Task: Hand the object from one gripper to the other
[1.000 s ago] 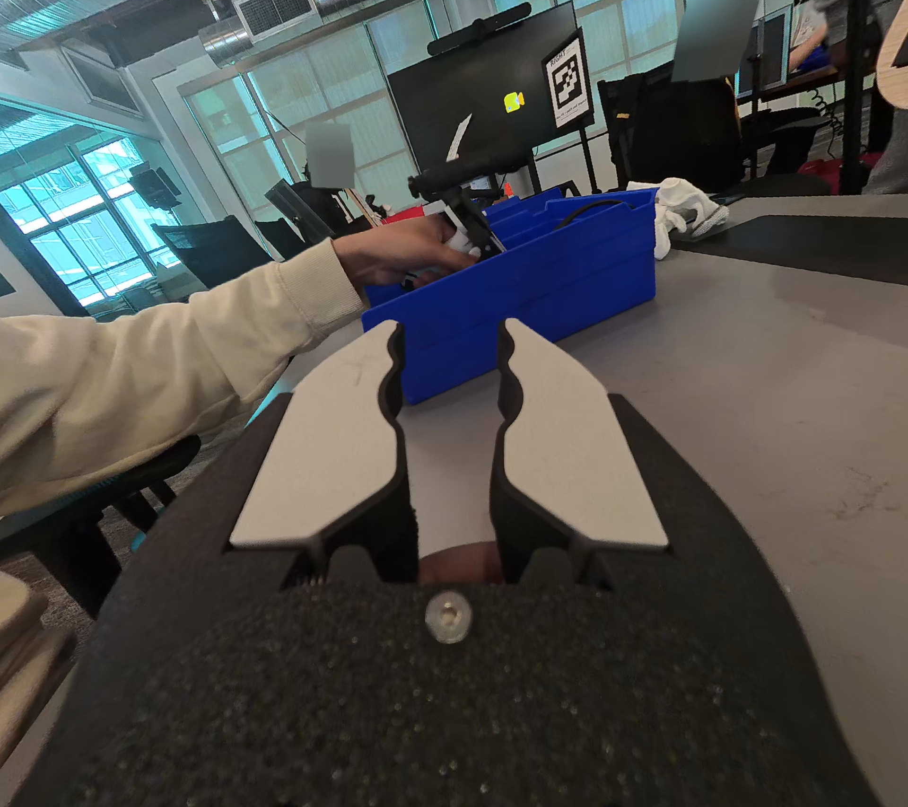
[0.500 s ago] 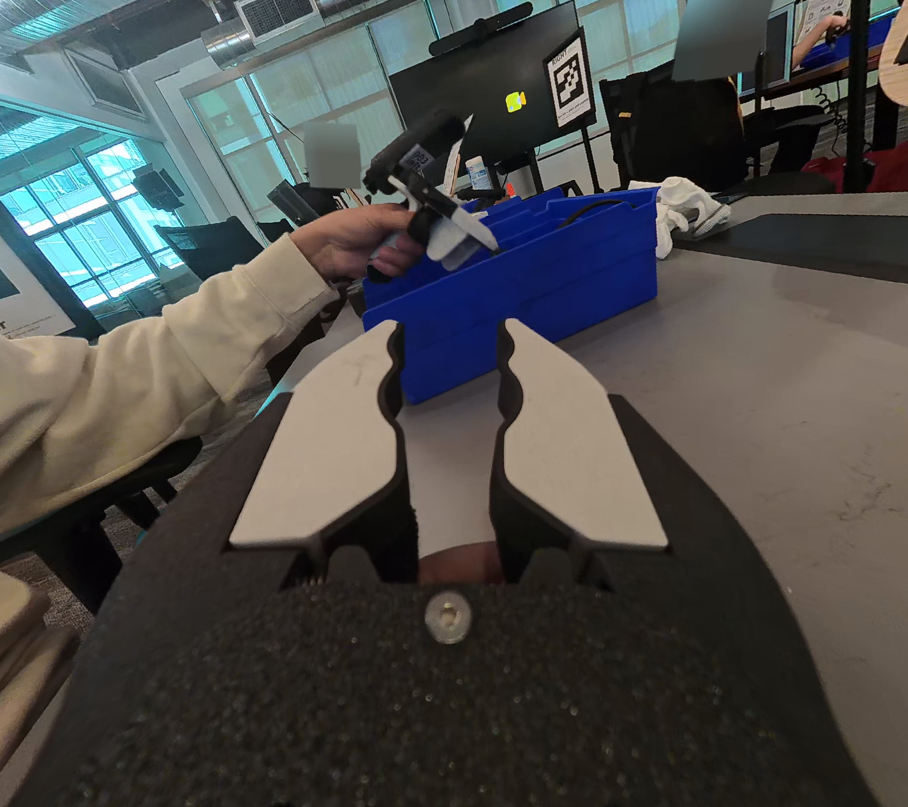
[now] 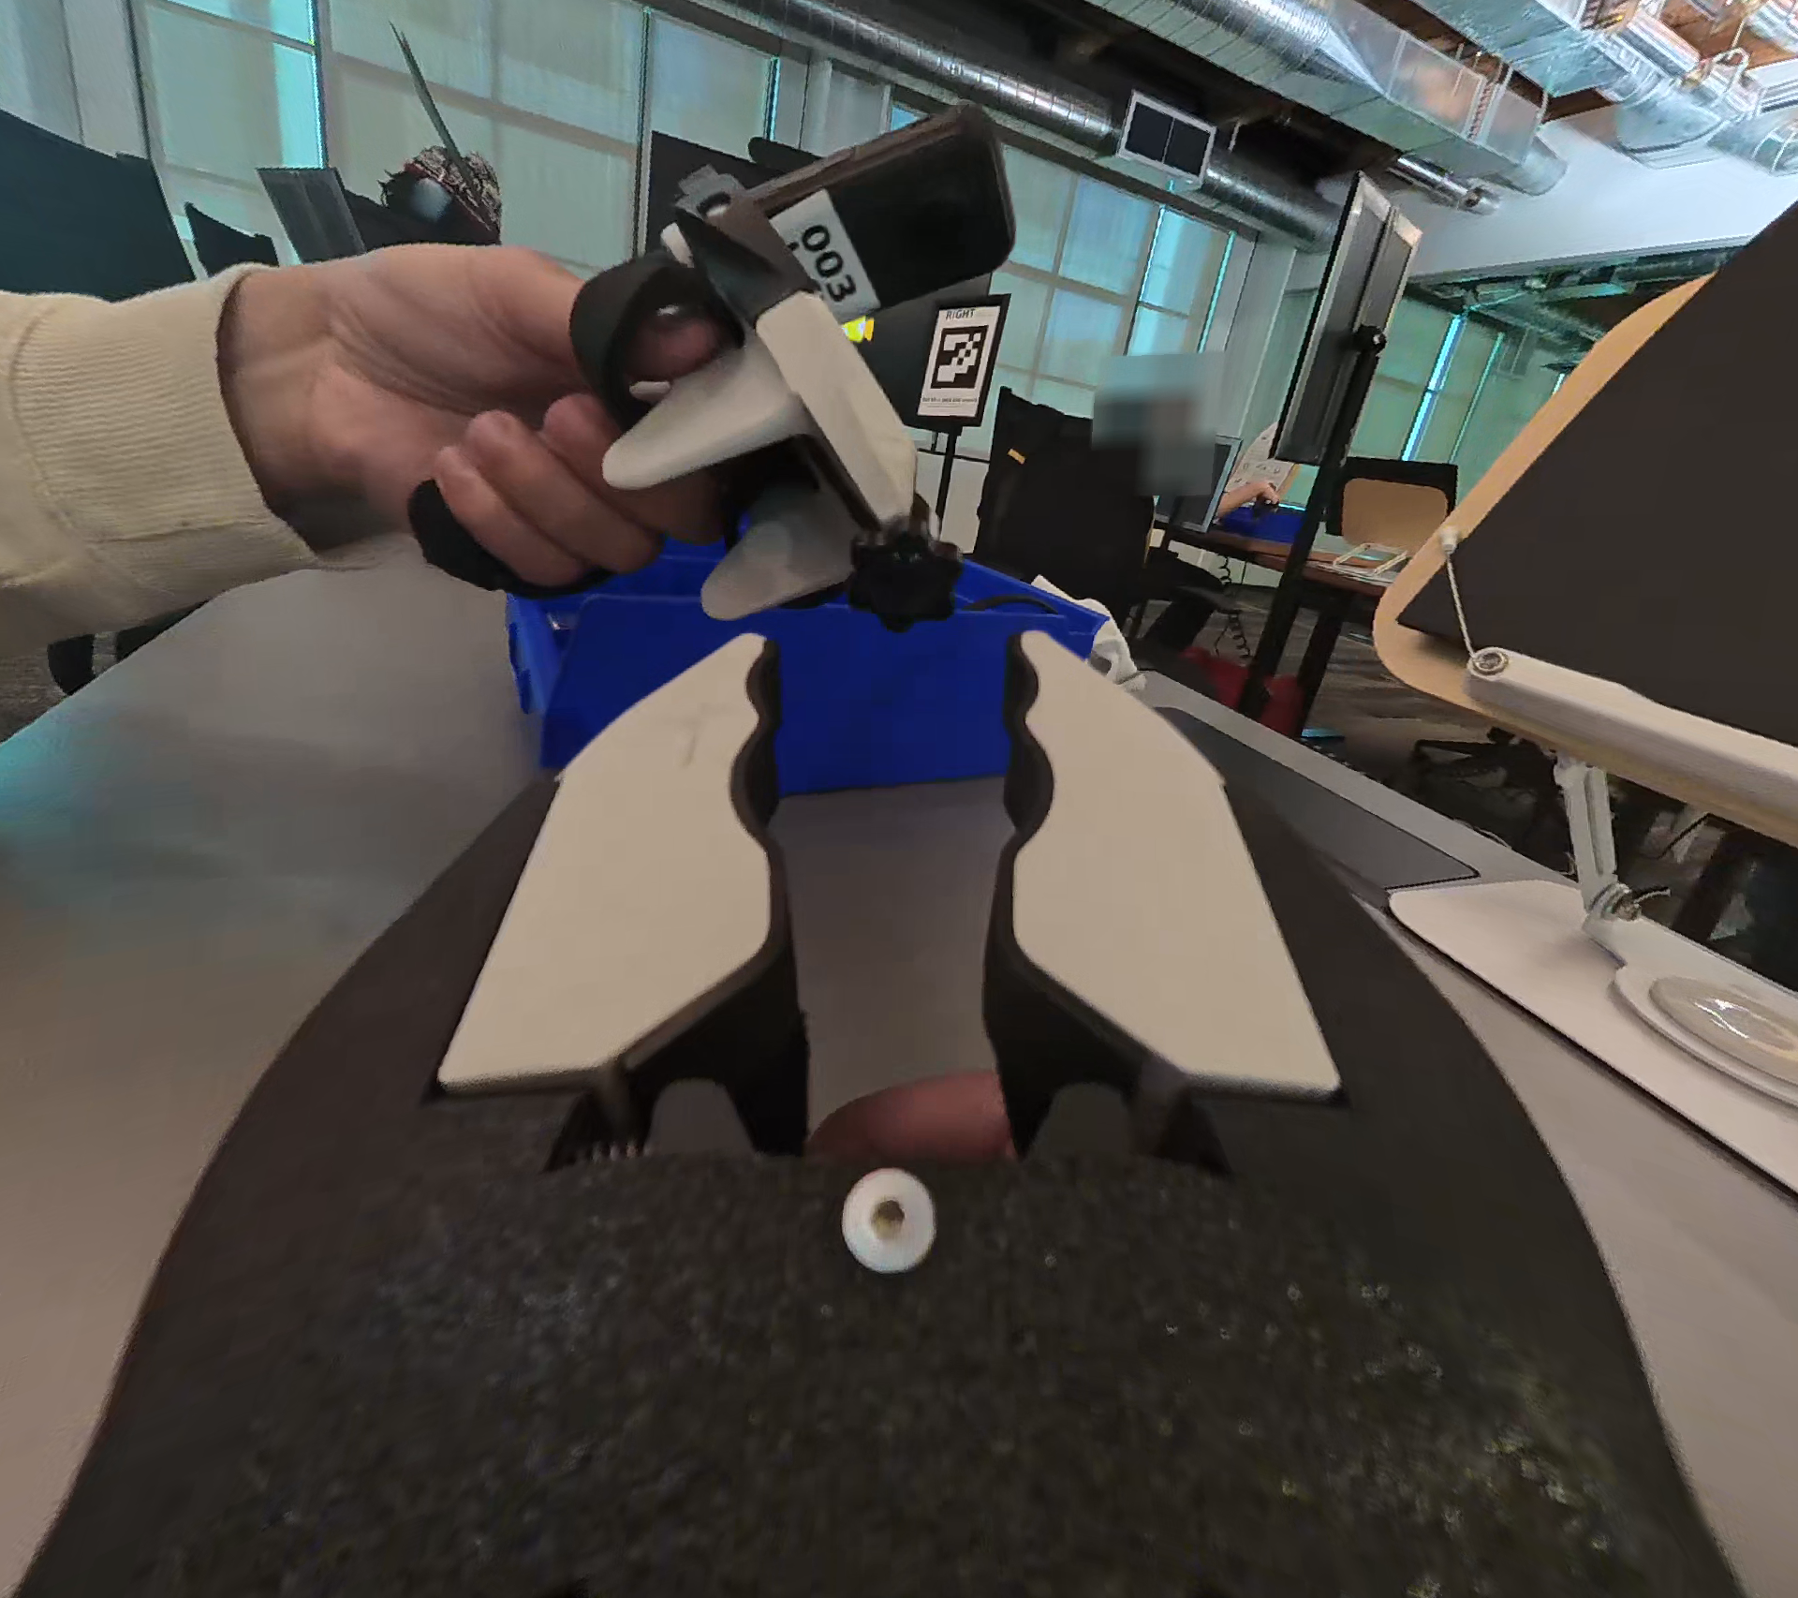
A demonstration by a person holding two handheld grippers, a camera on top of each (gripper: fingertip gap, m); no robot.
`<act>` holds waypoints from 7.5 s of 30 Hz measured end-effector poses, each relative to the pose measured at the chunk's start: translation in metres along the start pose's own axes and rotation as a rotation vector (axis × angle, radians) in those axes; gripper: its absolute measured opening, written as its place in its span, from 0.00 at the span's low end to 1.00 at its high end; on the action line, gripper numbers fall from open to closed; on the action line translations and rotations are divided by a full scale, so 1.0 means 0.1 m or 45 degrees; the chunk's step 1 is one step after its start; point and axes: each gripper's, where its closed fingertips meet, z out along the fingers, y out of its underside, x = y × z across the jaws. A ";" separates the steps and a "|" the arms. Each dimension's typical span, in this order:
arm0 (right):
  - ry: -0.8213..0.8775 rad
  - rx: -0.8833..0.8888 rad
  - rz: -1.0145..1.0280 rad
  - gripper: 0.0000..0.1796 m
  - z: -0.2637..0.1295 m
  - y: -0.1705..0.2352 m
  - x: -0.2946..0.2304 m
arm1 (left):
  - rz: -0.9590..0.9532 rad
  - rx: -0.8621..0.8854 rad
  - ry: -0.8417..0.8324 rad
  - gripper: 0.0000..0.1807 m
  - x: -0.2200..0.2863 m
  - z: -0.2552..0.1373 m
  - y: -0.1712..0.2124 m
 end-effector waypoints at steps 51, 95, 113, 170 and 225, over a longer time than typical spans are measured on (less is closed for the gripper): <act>0.280 -0.156 -0.844 0.24 0.09 0.14 -0.07 | -0.309 0.196 0.282 0.13 0.04 -0.08 -0.04; -0.099 -0.238 -0.101 0.03 0.06 0.29 -0.09 | 0.975 -0.052 -0.554 0.26 -0.31 0.11 0.39; -0.443 -0.153 0.376 0.03 -0.02 0.19 -0.29 | 1.003 0.043 -0.425 0.12 -0.09 0.13 0.36; -0.792 -0.346 1.180 0.09 -0.19 -0.14 -0.39 | 0.719 0.416 -0.283 0.14 0.19 0.04 0.42; 0.165 -0.786 -0.857 0.13 -0.26 0.44 0.33 | 0.472 0.134 -0.796 0.32 -0.43 -0.05 1.08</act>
